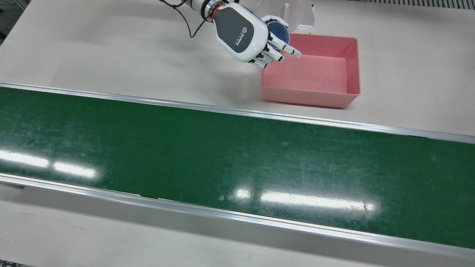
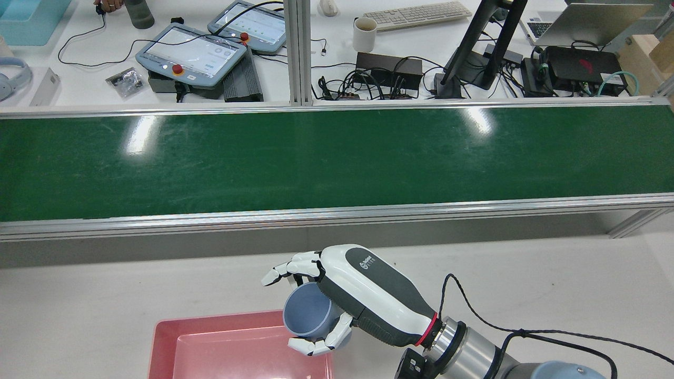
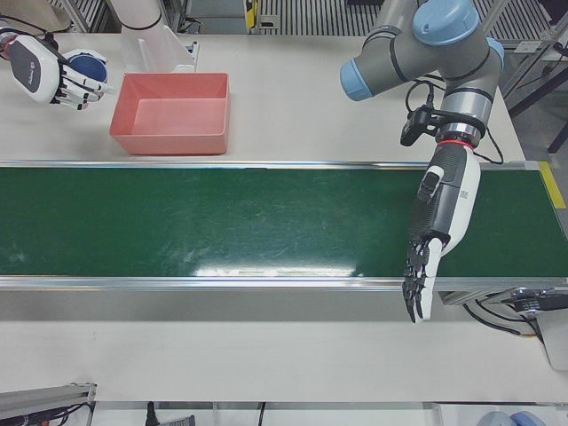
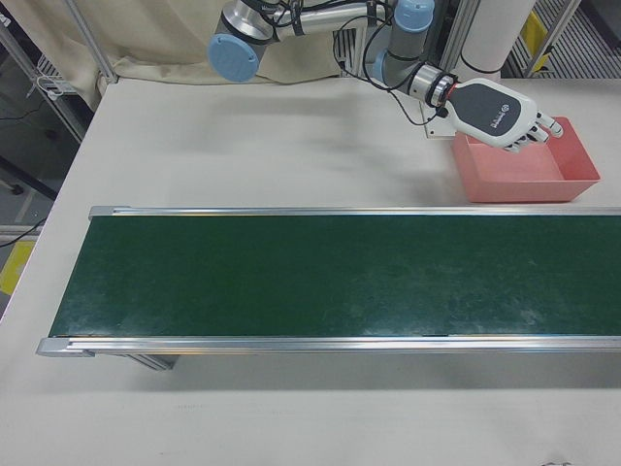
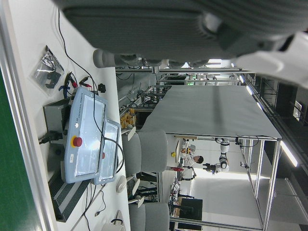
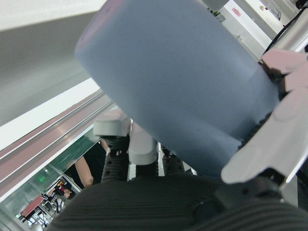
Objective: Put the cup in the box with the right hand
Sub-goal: 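Lift the blue cup off the belt and carry it over the pink tray, then lower the cup into the pink tray and open the right hand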
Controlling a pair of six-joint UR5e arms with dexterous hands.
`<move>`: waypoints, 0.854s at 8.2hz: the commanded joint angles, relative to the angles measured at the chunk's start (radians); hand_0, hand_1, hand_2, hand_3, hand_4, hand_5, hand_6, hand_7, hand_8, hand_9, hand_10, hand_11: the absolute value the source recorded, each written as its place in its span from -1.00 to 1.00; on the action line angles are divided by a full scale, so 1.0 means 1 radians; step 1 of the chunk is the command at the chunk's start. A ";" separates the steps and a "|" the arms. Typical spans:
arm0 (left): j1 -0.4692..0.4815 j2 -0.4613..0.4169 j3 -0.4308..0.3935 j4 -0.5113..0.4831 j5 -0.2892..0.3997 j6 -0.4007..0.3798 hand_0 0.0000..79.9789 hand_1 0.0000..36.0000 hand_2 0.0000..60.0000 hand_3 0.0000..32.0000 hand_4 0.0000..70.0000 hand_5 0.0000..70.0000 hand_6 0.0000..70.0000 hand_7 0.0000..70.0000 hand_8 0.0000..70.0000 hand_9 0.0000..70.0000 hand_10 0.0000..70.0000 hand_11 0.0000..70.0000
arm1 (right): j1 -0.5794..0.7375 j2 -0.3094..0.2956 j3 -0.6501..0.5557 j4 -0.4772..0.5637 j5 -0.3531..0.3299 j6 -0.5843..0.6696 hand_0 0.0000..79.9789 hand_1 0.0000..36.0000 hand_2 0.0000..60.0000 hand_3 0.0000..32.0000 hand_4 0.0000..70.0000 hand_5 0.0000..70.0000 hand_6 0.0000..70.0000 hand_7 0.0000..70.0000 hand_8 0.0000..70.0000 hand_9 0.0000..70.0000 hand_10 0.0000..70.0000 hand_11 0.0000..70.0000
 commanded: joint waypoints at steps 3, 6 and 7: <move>0.000 0.000 0.002 0.000 0.000 0.000 -1.00 -1.00 -1.00 -1.00 -1.00 -1.00 -1.00 -1.00 -1.00 -1.00 -1.00 -1.00 | -0.073 0.000 -0.010 0.031 -0.006 0.038 0.35 0.33 -0.20 -1.00 -0.75 -0.83 -0.94 -0.97 -1.00 -1.00 -0.95 -0.85; 0.000 0.000 0.002 0.000 0.000 0.000 -1.00 -1.00 -1.00 -1.00 -1.00 -1.00 -1.00 -1.00 -1.00 -1.00 -1.00 -1.00 | -0.079 0.001 -0.008 0.031 -0.008 0.038 0.35 -0.13 -1.00 -0.39 -1.00 -0.84 -1.00 -1.00 -1.00 -1.00 -0.99 -0.92; 0.000 0.000 0.002 0.000 0.000 0.000 -1.00 -1.00 -1.00 -1.00 -1.00 -1.00 -1.00 -1.00 -1.00 -1.00 -1.00 -1.00 | -0.079 0.001 -0.005 0.031 -0.008 0.040 0.37 -0.11 -1.00 -0.30 -1.00 -0.83 -1.00 -1.00 -1.00 -1.00 -0.99 -0.91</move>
